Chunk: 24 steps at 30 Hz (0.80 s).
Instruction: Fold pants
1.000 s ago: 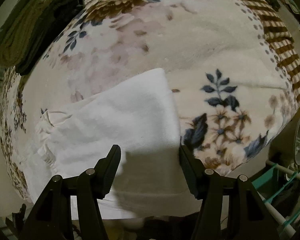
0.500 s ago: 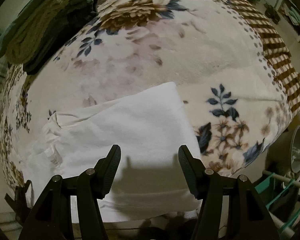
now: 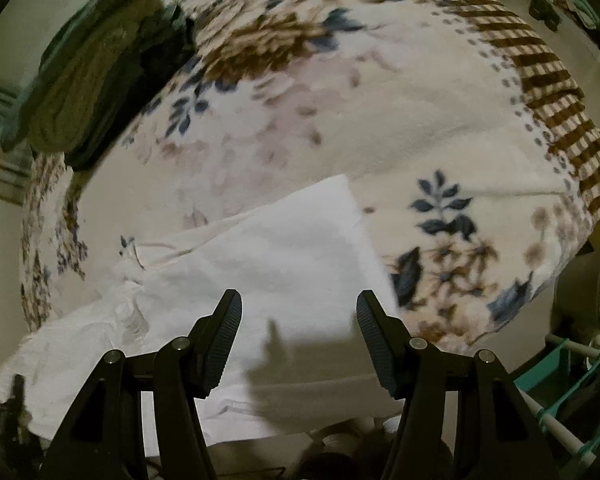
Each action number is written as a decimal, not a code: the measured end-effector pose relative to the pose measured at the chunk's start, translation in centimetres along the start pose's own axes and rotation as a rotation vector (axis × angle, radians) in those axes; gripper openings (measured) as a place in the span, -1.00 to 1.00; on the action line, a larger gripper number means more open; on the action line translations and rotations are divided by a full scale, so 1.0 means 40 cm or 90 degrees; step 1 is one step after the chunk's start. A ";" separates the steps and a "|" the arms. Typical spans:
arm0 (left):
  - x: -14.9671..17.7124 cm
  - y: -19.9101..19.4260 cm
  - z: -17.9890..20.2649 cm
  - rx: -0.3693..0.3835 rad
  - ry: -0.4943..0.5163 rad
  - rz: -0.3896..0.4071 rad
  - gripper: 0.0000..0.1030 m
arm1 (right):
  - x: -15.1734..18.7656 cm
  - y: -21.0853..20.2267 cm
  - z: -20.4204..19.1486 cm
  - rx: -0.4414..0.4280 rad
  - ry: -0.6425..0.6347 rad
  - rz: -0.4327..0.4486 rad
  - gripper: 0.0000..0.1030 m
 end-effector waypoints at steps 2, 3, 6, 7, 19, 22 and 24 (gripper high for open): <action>0.029 -0.005 0.127 0.031 0.057 -0.002 -0.90 | -0.011 -0.038 0.026 -0.007 0.007 0.013 0.21; 0.047 0.002 0.174 0.053 0.072 -0.011 -0.90 | -0.019 -0.062 0.044 -0.009 0.008 0.020 0.21; 0.143 0.052 0.334 0.107 0.135 -0.054 -0.90 | -0.038 -0.116 0.106 -0.002 0.013 0.036 0.21; 0.184 0.078 0.380 0.121 0.159 -0.075 -0.90 | -0.043 -0.129 0.128 0.001 0.018 0.040 0.21; 0.476 0.299 0.524 0.062 0.245 -0.394 -0.77 | -0.065 -0.144 0.371 -0.023 0.074 -0.028 0.38; 0.432 0.270 0.516 0.091 0.211 -0.416 -0.17 | -0.076 -0.103 0.332 -0.088 0.052 -0.068 0.41; 0.413 0.244 0.503 0.108 0.204 -0.412 0.75 | -0.083 -0.072 0.292 -0.125 0.042 -0.094 0.41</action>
Point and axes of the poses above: each gripper's, at about its wrist camera, not at the fingertips, and y roughly the way its jaws point, z to its right, x to its underside, the point moved 2 cm from there along y, roughly the way its jaws point, and after that the axes turned 4 degrees about -x, right-handed, at the moved point
